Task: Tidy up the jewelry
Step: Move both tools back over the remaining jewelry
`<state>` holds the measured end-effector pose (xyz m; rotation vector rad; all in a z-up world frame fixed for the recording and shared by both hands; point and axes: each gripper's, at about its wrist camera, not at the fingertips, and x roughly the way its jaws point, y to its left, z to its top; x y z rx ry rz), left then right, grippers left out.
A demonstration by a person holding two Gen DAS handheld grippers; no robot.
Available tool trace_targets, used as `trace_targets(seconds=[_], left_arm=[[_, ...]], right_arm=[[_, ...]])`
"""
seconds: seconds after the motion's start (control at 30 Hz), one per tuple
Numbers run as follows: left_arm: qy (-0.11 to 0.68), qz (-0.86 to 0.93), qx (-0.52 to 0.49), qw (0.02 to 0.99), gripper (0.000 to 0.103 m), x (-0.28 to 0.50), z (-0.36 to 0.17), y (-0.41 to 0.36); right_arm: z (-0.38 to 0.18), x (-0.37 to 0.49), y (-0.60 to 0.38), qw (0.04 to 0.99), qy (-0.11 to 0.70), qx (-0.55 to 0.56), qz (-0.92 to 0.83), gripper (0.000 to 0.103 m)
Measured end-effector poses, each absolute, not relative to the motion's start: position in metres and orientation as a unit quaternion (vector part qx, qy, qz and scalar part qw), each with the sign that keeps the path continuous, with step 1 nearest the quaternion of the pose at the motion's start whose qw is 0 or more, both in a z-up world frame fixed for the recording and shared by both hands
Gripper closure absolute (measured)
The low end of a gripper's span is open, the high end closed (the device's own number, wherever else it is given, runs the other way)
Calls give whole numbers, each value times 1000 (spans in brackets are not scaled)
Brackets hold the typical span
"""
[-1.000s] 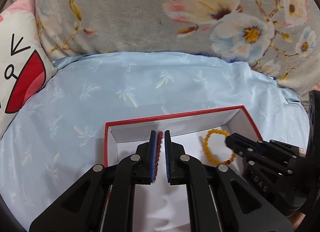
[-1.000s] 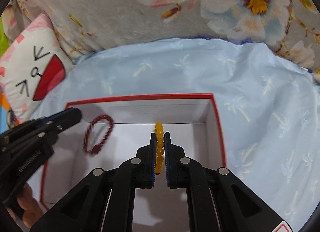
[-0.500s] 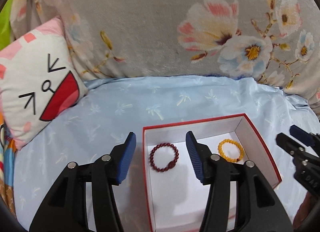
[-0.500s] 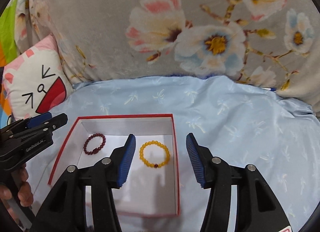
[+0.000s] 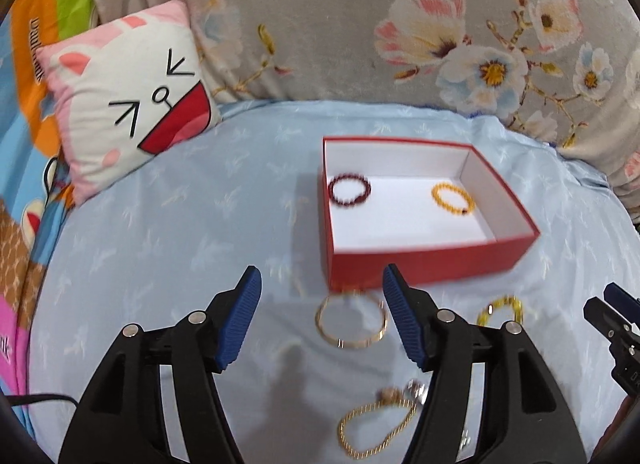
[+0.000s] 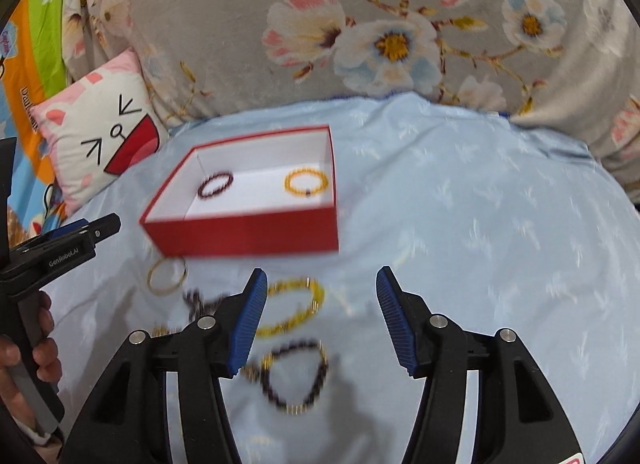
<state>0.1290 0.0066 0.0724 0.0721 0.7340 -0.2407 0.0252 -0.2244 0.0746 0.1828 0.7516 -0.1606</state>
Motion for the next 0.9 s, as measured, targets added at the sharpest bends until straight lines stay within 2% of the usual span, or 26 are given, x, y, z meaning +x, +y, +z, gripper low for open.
trace_targets(seconds=[0.43, 0.77, 0.9], left_arm=[[413, -99, 42, 904, 43, 68, 10, 32], [422, -112, 41, 899, 43, 69, 0, 22], [427, -110, 38, 897, 51, 72, -5, 20]], right_arm=[[28, -40, -209, 904, 406, 99, -89, 47], [22, -37, -209, 902, 410, 107, -87, 47], [22, -27, -212, 903, 407, 108, -90, 50]])
